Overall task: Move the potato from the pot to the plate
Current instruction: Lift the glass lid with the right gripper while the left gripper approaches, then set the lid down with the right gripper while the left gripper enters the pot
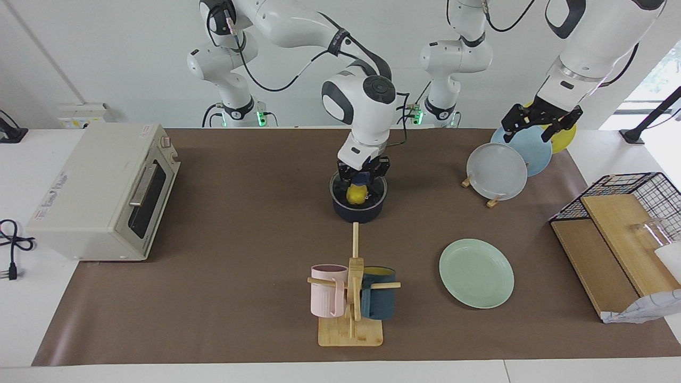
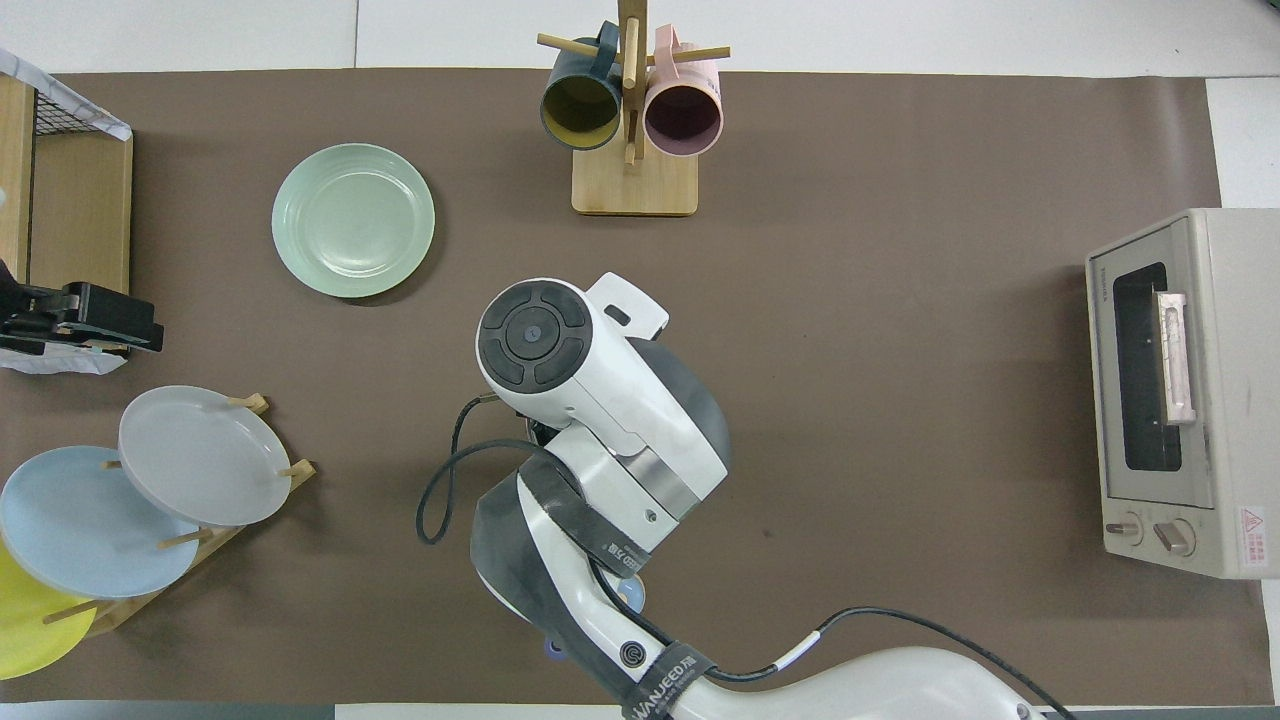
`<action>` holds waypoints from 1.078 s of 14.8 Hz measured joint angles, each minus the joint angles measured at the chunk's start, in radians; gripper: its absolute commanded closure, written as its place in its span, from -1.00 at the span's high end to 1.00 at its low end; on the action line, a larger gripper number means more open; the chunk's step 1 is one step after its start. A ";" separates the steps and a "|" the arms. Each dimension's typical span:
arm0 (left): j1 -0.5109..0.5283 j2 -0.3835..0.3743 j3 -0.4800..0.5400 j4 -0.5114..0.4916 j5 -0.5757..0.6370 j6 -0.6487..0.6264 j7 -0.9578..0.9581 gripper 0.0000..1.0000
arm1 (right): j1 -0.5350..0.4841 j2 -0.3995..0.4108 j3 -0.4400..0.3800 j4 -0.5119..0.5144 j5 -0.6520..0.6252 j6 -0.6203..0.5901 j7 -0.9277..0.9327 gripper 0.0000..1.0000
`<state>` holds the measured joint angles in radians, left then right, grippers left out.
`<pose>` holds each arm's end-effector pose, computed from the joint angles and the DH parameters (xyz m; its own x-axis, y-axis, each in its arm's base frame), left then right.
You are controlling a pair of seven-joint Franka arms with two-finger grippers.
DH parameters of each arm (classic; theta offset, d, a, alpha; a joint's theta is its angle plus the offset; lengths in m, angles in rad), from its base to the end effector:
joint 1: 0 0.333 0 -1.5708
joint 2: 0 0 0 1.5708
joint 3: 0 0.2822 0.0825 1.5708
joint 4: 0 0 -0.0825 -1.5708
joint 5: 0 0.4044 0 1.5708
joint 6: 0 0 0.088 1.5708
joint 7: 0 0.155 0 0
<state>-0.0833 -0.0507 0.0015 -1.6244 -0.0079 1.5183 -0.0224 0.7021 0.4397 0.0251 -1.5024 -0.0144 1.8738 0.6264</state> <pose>0.5501 -0.0463 0.5407 0.9967 -0.0597 -0.0555 -0.0594 -0.9982 0.0067 0.5092 0.4488 0.3228 0.9933 0.1021 -0.0536 0.1044 -0.9936 0.0421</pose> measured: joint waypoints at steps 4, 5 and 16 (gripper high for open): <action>-0.002 0.000 -0.004 -0.002 0.000 0.000 -0.001 1.00 | -0.032 -0.026 -0.001 0.008 0.004 -0.008 -0.047 -0.58; -0.002 0.000 -0.007 -0.003 0.000 0.000 -0.006 1.00 | -0.061 -0.043 -0.004 0.009 0.003 -0.023 -0.086 -0.58; -0.345 -0.005 -0.047 -0.203 -0.064 0.261 -0.576 1.00 | -0.467 -0.128 -0.014 -0.254 0.003 0.082 -0.719 -0.54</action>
<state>-0.4281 -0.0557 -0.0456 -1.8276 -0.0722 1.7793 -0.5980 0.2355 0.3119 0.0109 -1.7560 -0.0111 1.9556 -0.0930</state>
